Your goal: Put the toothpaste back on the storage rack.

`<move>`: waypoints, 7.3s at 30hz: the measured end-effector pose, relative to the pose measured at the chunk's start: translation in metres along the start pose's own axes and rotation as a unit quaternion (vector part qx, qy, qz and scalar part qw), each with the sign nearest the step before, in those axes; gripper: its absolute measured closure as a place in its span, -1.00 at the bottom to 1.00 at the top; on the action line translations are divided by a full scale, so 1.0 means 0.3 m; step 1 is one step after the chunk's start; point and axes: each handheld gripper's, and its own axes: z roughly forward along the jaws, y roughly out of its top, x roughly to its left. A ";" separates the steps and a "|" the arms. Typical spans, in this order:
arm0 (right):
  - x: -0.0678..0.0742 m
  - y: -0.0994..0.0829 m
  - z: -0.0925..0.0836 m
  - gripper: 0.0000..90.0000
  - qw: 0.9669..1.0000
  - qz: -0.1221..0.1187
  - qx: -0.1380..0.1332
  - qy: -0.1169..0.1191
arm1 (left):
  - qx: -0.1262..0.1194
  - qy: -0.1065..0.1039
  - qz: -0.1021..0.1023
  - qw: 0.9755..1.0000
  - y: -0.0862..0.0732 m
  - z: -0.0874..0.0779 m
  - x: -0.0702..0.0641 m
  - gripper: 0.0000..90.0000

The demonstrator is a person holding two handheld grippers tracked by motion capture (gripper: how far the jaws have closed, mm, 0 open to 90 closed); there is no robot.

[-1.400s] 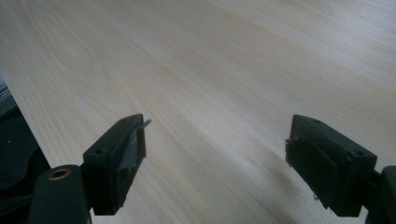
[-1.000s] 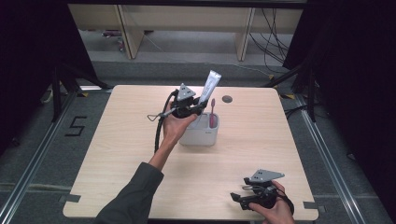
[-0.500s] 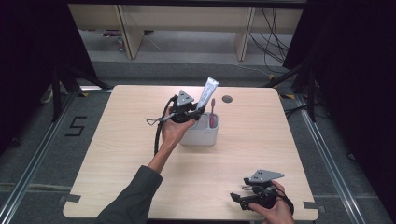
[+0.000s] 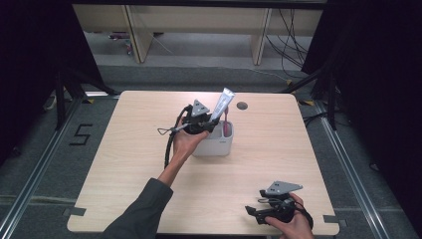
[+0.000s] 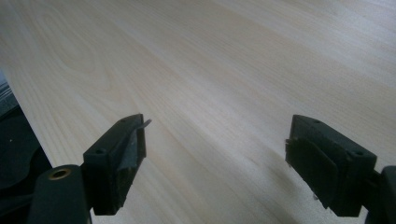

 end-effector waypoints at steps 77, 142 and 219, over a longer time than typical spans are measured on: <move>0.001 0.001 0.001 -0.54 1.000 0.002 -0.001 0.000 | 0.050 0.012 -0.005 0.999 -0.033 -0.268 0.053 -0.33; 0.002 0.004 0.002 -0.54 1.000 0.008 -0.010 -0.002 | 0.048 -0.027 -0.023 0.998 -0.279 -0.445 0.015 -0.53; 0.006 0.018 0.015 -0.55 1.000 -0.017 -0.025 -0.007 | 0.123 -0.020 0.064 0.990 -0.637 -0.627 -0.086 -0.59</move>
